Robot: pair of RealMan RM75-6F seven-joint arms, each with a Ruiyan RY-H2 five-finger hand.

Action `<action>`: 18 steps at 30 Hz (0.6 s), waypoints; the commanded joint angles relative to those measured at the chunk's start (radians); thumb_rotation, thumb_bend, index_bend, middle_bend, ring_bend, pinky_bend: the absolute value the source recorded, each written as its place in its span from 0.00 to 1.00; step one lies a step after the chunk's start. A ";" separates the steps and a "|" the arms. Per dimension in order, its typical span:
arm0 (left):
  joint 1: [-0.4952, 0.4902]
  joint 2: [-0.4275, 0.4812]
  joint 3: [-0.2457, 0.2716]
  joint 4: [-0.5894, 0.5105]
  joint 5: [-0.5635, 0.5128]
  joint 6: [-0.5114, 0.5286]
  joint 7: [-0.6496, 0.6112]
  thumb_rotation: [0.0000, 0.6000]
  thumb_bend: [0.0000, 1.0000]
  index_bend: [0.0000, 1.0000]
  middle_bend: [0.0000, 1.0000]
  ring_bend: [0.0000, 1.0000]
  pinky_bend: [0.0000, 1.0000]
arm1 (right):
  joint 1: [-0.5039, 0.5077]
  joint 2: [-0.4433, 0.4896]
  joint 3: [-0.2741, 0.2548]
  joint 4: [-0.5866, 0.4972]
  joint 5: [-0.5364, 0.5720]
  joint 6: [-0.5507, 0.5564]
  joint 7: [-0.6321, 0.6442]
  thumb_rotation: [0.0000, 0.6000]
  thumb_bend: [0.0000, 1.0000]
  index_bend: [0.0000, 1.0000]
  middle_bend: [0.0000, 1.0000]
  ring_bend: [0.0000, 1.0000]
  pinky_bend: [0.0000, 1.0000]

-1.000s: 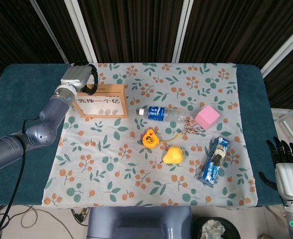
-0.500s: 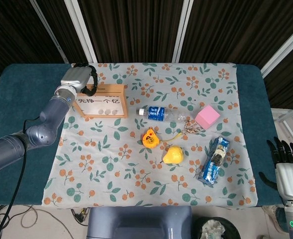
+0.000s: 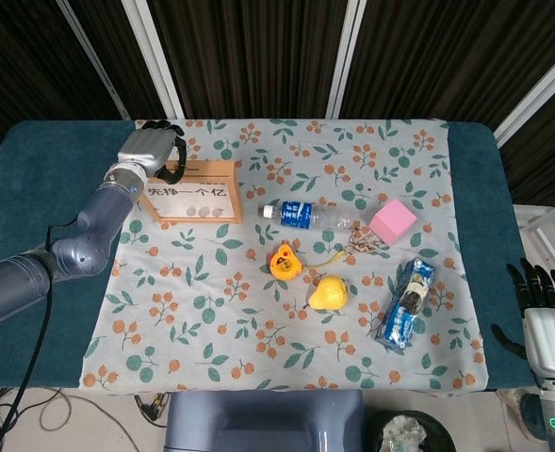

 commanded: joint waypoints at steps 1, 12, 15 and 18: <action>-0.015 0.007 0.017 -0.008 -0.013 0.001 0.008 1.00 0.38 0.52 0.11 0.00 0.00 | 0.001 0.000 0.000 0.001 -0.001 0.000 0.000 1.00 0.30 0.08 0.00 0.00 0.00; -0.044 0.014 0.048 -0.020 -0.045 0.006 0.003 1.00 0.35 0.43 0.08 0.00 0.00 | 0.002 0.000 0.002 0.000 0.002 -0.003 -0.001 1.00 0.30 0.08 0.00 0.00 0.00; -0.048 0.014 0.052 -0.022 -0.041 0.012 0.003 1.00 0.35 0.42 0.08 0.00 0.00 | 0.001 0.000 0.002 -0.001 0.003 -0.001 -0.001 1.00 0.30 0.08 0.00 0.00 0.00; -0.051 0.035 0.035 -0.048 -0.025 0.035 -0.008 1.00 0.36 0.43 0.10 0.00 0.00 | 0.002 -0.001 0.003 0.000 0.004 -0.002 -0.001 1.00 0.30 0.08 0.00 0.00 0.00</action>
